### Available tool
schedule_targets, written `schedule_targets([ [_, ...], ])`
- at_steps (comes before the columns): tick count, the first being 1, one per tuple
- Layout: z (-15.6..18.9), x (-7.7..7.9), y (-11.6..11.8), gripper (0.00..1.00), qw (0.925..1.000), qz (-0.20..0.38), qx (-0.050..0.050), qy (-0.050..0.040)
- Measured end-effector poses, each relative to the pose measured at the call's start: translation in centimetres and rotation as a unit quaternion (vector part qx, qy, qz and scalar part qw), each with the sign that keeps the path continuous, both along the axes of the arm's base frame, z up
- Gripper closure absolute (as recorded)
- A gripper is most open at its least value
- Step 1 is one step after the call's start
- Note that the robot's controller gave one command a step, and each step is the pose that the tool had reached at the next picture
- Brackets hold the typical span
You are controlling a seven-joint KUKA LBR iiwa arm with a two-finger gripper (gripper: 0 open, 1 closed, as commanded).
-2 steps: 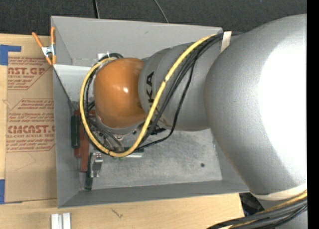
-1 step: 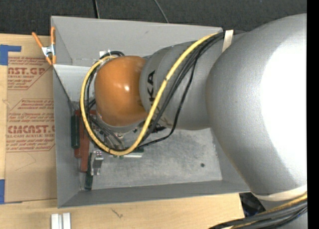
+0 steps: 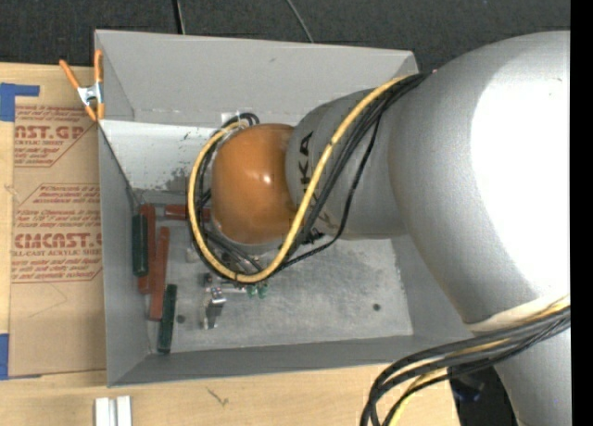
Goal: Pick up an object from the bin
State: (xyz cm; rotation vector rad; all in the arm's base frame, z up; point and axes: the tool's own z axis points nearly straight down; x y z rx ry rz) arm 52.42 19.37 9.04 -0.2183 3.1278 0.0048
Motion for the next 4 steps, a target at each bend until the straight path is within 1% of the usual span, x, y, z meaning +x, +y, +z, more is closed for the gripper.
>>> schedule_targets([
  [1,1.3,1.2,-2.8,0.00,0.9999,0.011,-0.002,0.0038],
  [2,2.4,1.0,-3.6,0.00,0.9998,0.021,-0.001,0.0011],
  [3,-2.0,1.5,-5.0,0.00,0.9996,-0.028,0.001,-0.0002],
  [4,-1.4,3.3,-5.6,1.00,0.9999,0.011,0.002,-0.0043],
])
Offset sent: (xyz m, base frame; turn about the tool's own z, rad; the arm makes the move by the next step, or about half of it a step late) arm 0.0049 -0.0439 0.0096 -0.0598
